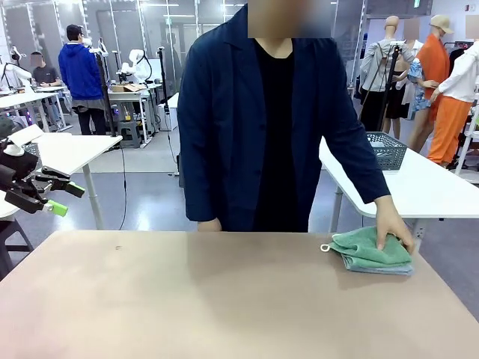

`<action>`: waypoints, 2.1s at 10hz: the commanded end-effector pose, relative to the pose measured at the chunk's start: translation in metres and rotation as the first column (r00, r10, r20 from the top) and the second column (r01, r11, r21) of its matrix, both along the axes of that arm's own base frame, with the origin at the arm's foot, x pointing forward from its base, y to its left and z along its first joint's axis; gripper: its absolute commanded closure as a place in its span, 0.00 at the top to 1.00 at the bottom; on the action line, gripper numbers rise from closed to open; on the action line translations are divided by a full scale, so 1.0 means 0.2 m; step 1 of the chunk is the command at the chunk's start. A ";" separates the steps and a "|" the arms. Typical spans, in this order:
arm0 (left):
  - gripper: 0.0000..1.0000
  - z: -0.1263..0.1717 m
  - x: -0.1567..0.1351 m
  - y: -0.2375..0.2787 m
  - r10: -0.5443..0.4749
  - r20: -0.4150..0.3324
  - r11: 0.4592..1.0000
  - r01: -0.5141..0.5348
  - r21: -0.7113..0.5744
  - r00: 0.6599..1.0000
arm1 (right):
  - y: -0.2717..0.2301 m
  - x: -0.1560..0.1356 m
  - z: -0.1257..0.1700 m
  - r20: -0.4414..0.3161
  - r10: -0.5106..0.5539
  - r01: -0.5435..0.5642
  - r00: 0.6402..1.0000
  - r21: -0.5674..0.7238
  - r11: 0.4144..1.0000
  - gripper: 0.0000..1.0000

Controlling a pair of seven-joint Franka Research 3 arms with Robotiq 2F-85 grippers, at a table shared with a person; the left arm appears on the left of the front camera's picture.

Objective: Fold the towels and place them in the basket.
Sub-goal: Stack the folded Towel with hook on the right side of the table.

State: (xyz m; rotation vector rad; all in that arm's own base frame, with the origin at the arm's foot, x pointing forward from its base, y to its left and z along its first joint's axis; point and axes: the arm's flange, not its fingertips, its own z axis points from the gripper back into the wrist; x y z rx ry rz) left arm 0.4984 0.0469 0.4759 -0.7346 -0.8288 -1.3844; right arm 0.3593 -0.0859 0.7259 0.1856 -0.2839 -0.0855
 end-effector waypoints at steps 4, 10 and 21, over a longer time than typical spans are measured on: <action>1.00 0.01 0.00 0.00 -0.002 0.003 1.000 0.002 -0.002 1.000 | 0.00 -0.01 0.00 0.000 0.002 -0.002 1.000 0.007 1.000 0.77; 1.00 0.01 0.00 0.00 -0.002 0.003 1.000 0.002 -0.002 1.000 | 0.00 -0.01 0.00 0.000 0.002 -0.002 1.000 0.007 1.000 0.77; 1.00 0.01 0.00 0.00 -0.002 0.003 1.000 0.002 -0.002 1.000 | 0.00 -0.01 0.00 0.000 0.002 -0.002 1.000 0.007 1.000 0.77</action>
